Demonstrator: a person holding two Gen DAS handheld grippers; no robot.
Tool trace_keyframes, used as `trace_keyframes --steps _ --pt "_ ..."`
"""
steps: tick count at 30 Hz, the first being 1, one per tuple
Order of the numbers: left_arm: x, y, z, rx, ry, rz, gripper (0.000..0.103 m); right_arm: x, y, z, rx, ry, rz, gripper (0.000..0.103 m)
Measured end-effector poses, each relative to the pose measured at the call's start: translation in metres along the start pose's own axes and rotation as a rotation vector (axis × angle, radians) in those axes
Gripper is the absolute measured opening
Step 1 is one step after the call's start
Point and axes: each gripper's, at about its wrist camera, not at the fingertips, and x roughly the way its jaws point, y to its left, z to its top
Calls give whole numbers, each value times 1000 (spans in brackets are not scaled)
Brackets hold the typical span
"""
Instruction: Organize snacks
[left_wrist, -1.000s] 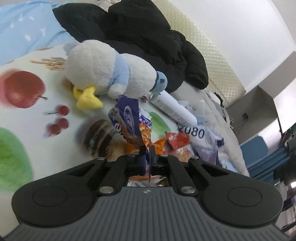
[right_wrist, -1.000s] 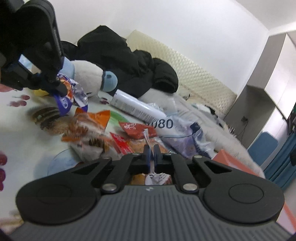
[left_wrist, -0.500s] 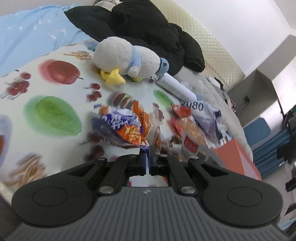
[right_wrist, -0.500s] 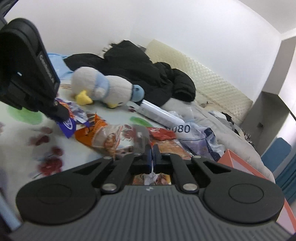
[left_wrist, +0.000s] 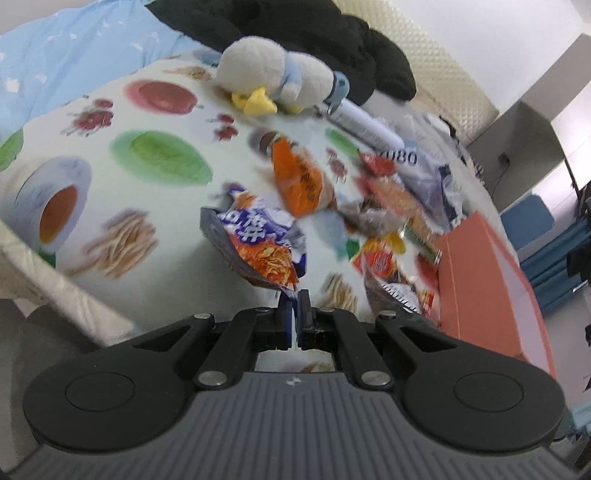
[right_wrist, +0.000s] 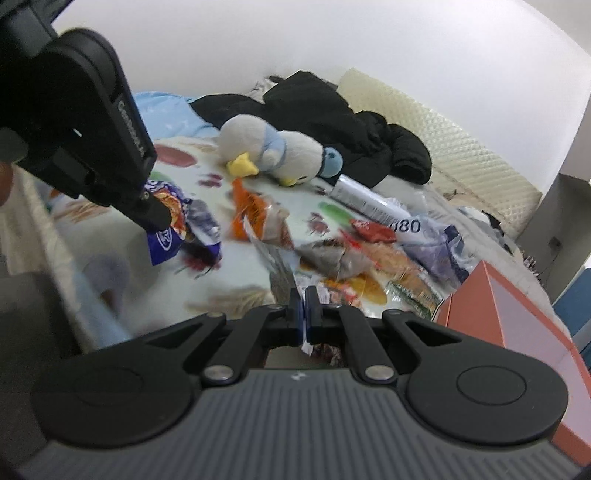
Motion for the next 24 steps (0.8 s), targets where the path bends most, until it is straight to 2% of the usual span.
trace_keyframes --steps 5,9,10,12,13,14,15,16,20,24 --pt "1 1 -4 20 32 21 3 -7 -5 -11 23 43 28 7" --pt "3 0 -4 19 56 34 4 -1 -14 -19 117 112 110 7" --pt "4 0 -4 19 63 36 7 -1 -15 -21 135 126 123 10" --pt "5 0 -4 19 82 57 21 -2 -16 -24 166 140 141 15" --pt "6 0 -4 19 89 68 39 -3 -17 -25 183 146 150 21" --pt "6 0 -4 18 92 77 59 -3 -19 -26 205 151 168 32" --pt "5 1 -5 17 90 91 66 -4 -21 -28 228 156 187 38" --pt "4 0 -5 21 86 101 75 -4 -22 -29 245 162 199 49" --pt "2 3 -3 25 94 144 90 -3 -29 -33 337 184 234 86" --pt "-4 3 1 44 94 163 92 1 -38 -34 434 210 265 86"
